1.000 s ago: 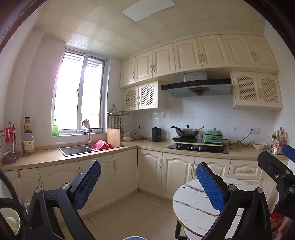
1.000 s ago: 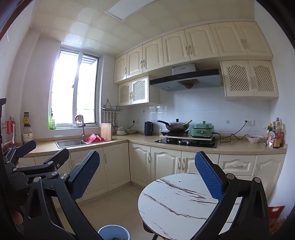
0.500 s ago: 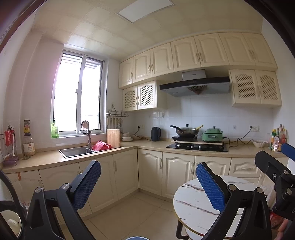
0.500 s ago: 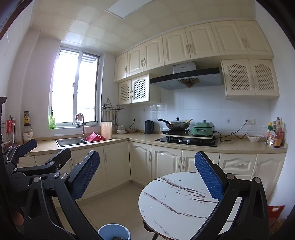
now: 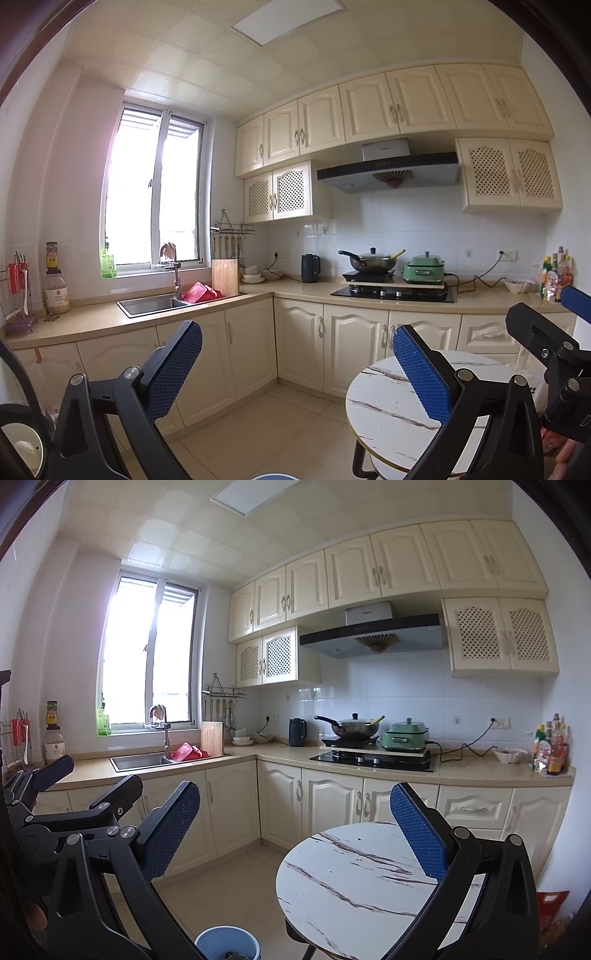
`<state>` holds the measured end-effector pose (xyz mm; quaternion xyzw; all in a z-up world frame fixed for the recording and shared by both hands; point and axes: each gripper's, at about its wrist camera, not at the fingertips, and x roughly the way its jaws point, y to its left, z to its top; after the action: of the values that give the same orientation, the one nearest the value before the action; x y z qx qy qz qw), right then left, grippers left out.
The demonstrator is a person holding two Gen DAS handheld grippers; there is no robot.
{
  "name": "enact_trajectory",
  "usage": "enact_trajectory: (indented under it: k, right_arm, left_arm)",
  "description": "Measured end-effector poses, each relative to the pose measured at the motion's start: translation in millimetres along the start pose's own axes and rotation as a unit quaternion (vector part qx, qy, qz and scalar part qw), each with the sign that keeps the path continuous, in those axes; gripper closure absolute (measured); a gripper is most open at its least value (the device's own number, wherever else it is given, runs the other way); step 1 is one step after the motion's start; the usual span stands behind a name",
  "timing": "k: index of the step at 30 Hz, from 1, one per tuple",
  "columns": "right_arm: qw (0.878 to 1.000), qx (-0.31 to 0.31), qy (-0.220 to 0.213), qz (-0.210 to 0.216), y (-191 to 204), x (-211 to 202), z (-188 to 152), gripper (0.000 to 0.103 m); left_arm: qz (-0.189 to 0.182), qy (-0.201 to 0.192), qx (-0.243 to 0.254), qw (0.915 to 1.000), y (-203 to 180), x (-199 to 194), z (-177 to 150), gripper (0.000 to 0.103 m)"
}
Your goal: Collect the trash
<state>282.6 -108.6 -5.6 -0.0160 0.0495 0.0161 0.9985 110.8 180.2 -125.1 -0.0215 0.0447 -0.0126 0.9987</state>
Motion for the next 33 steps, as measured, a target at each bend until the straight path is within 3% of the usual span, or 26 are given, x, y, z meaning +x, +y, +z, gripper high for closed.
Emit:
enact_trajectory:
  k: [33]
  right_arm:
    - [1.000,0.003,0.001,-0.003,-1.1,-0.1,-3.6,0.000]
  left_arm:
    - [-0.006,0.000,0.002,1.0000,13.9,0.8,8.3,0.001]
